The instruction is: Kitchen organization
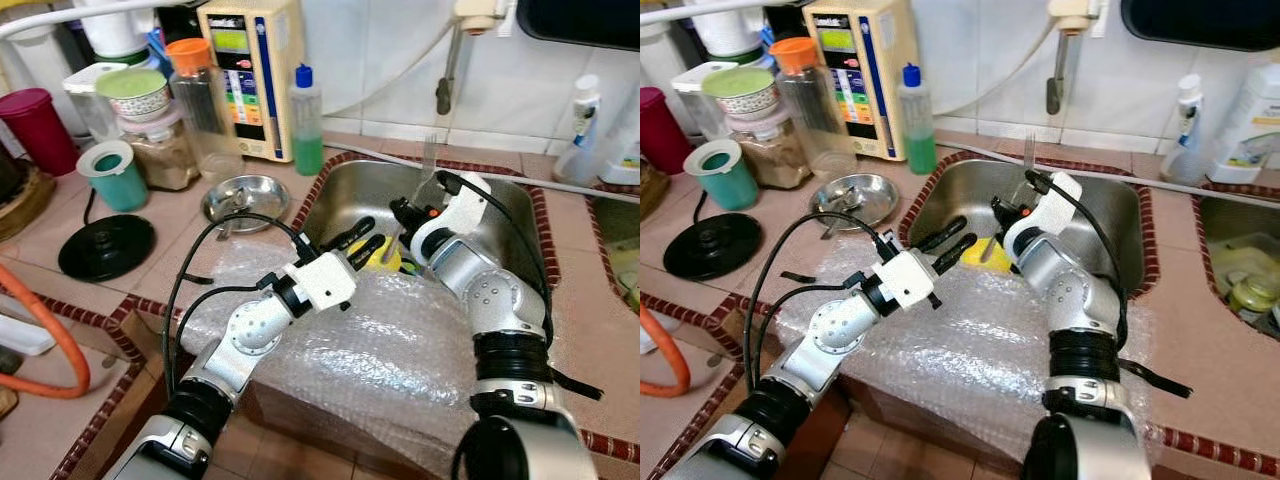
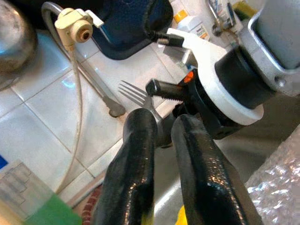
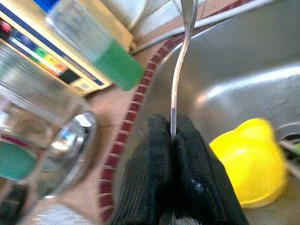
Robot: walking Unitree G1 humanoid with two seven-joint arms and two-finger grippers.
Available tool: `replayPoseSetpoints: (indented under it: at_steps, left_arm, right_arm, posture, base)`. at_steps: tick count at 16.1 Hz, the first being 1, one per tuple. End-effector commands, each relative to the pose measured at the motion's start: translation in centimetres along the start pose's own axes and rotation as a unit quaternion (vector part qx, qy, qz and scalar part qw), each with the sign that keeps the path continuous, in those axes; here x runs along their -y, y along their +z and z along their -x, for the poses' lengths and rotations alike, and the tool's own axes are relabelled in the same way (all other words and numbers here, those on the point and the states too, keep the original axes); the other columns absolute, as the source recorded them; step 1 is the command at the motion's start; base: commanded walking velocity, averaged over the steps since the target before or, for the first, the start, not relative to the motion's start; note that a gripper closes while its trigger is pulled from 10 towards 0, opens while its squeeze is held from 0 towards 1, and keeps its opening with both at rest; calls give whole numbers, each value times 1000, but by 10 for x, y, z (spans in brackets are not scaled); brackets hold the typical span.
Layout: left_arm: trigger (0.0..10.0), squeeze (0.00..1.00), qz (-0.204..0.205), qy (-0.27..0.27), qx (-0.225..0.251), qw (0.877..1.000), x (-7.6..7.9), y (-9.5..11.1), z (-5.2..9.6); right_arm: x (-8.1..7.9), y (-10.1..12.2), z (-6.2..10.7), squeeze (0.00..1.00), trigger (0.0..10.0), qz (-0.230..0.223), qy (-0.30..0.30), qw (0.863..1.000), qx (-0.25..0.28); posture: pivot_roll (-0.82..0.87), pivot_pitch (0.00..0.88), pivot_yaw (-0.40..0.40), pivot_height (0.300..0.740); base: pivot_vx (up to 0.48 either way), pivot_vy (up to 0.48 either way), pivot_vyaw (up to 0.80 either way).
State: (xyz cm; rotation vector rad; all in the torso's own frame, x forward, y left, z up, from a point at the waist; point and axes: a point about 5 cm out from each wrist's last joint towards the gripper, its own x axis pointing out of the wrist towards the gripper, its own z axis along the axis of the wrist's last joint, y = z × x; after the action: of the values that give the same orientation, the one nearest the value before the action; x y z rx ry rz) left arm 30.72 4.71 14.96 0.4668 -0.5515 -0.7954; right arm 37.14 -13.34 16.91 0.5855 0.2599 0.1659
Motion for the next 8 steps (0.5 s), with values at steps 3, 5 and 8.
replayPoseSetpoints:
  at_steps: [3, 5, 8]
  left_arm:
    - [10000, 1000, 30, 20, -17, 999, -11, -2, 7]
    - [10000, 1000, 76, 37, -38, 996, -16, -6, 12]
    - [10000, 1000, 183, 90, -73, 976, -25, -13, 18]
  right_arm:
    - [-5, 12, -10, 0, 0, 98, 8, 995, 18]
    - [3, 16, -14, 0, 0, 188, 1, 982, 24]
    - [19, 16, -17, 0, 0, 279, -17, 960, 23]
  posture:
    - [28, 0, 96, 740]
    - [37, 0, 93, 740]
    - [65, 0, 88, 740]
  base:
    - [0, 0, 0]
    - [0, 0, 0]
    - [0, 0, 0]
